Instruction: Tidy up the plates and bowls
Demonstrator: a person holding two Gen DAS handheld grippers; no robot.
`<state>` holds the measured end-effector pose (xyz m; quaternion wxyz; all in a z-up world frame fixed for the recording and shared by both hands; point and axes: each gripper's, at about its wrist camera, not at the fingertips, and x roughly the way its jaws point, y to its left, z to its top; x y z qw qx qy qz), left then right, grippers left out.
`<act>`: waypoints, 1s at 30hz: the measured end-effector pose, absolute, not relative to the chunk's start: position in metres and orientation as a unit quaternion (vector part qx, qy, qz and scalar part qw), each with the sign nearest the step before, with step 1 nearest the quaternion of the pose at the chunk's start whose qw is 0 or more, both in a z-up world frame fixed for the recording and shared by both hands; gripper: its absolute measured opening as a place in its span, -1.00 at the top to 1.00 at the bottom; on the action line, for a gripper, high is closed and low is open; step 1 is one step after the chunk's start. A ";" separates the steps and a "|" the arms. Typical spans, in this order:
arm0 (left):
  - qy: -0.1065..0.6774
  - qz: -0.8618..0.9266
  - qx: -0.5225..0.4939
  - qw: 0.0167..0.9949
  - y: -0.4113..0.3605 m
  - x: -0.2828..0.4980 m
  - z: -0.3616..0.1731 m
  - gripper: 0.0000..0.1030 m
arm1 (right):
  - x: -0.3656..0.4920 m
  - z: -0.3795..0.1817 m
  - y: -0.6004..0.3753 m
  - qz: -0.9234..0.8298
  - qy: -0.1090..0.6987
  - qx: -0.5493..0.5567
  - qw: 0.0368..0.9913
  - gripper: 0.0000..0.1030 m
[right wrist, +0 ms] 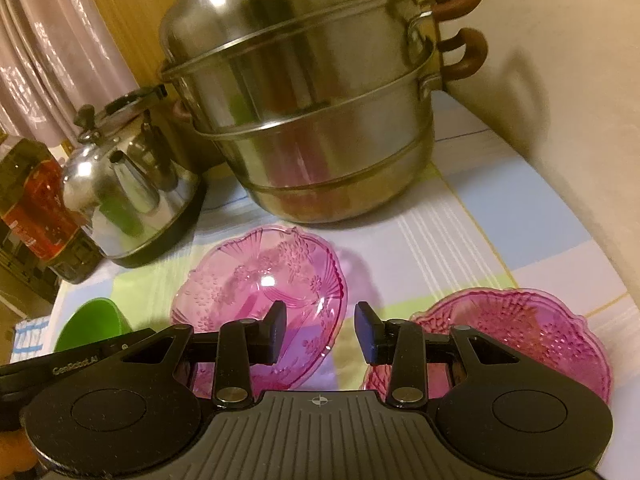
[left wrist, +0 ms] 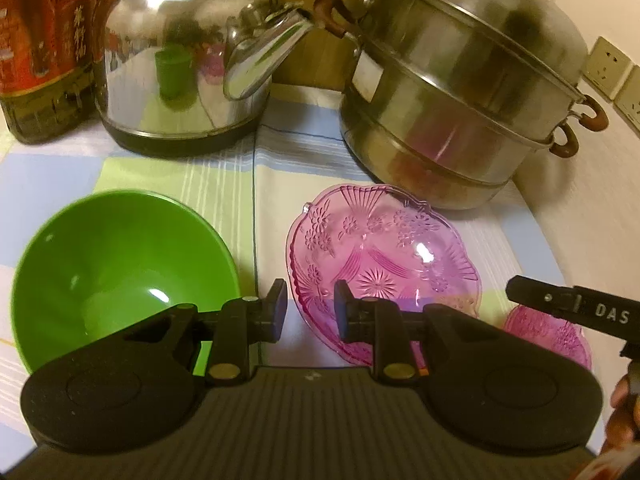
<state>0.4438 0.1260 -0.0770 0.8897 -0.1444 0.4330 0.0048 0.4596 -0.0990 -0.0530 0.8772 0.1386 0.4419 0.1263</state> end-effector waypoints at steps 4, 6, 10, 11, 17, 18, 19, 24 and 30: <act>0.438 0.006 -0.157 0.885 0.129 0.446 -0.083 0.58 | 0.471 -0.061 -0.095 0.124 0.450 0.135 0.874 0.25; 0.439 0.006 -0.156 0.885 0.128 0.449 -0.085 0.58 | 0.475 -0.066 -0.093 0.125 0.455 0.137 0.871 0.25; 0.443 0.004 -0.153 0.883 0.126 0.453 -0.089 0.58 | 0.480 -0.074 -0.089 0.124 0.461 0.127 0.869 0.25; 0.445 0.005 -0.151 0.883 0.125 0.455 -0.090 0.58 | 0.482 -0.075 -0.090 0.122 0.463 0.128 0.869 0.25; 0.450 0.006 -0.148 0.881 0.124 0.457 -0.098 0.58 | 0.488 -0.082 -0.095 0.112 0.465 0.130 0.868 0.25; 0.450 0.006 -0.147 0.881 0.124 0.458 -0.098 0.58 | 0.489 -0.082 -0.094 0.112 0.465 0.128 0.869 0.25; 0.450 0.006 -0.149 0.881 0.124 0.458 -0.098 0.58 | 0.489 -0.083 -0.094 0.112 0.465 0.127 0.869 0.25; 0.448 0.004 -0.151 0.881 0.124 0.460 -0.098 0.58 | 0.491 -0.087 -0.090 0.116 0.468 0.123 0.868 0.25; 0.453 0.008 -0.115 0.884 0.116 0.463 -0.098 0.58 | 0.493 -0.091 -0.088 0.114 0.472 0.118 0.866 0.27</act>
